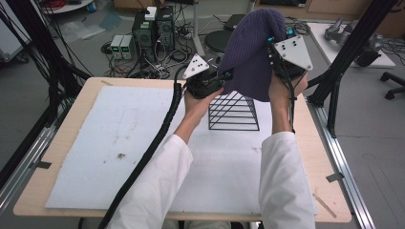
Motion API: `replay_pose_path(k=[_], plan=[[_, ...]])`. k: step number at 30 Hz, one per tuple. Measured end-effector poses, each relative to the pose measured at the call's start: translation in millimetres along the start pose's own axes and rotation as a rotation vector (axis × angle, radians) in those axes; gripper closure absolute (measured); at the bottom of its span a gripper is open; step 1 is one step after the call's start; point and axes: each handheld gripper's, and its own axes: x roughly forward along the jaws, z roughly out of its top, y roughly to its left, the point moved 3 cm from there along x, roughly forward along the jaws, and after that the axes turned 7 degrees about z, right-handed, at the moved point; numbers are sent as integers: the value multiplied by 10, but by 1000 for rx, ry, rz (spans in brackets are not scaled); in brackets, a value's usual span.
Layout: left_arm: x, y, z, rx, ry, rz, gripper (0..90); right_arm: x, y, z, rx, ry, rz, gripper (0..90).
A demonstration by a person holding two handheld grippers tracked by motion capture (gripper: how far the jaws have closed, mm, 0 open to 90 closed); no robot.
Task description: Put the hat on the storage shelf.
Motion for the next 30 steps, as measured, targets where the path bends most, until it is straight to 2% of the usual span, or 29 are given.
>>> replay_pose_path(k=[3, 7, 11, 16, 20, 24, 27, 28, 30], plan=[[64, -6, -66, -15, -5, -3, 799, 4, -21, -35, -19, 18, 0, 708], [113, -39, -99, -1, -7, -6, 798, 13, -54, -78, -59, 47, -23, 707], [153, -75, -168, 21, 17, -24, 795, 18, -82, -127, -61, 72, -20, 703], [145, -80, -220, 25, 21, -23, 794, -2, -76, -157, -39, 89, 4, 696], [142, -89, -237, 46, 30, -20, 794, -26, -58, -141, -23, 84, 22, 696], [113, -72, -271, 63, 44, -3, 794, -28, -51, -155, 43, 91, 51, 696], [77, -41, -316, 81, 58, 8, 794, -22, -26, -184, 57, 113, 86, 696], [77, -41, -316, 81, 58, 8, 794, -30, -14, -192, 65, 111, 91, 696], [54, -23, -342, 78, 63, 7, 794, -65, 27, -235, 77, 74, 73, 696]])
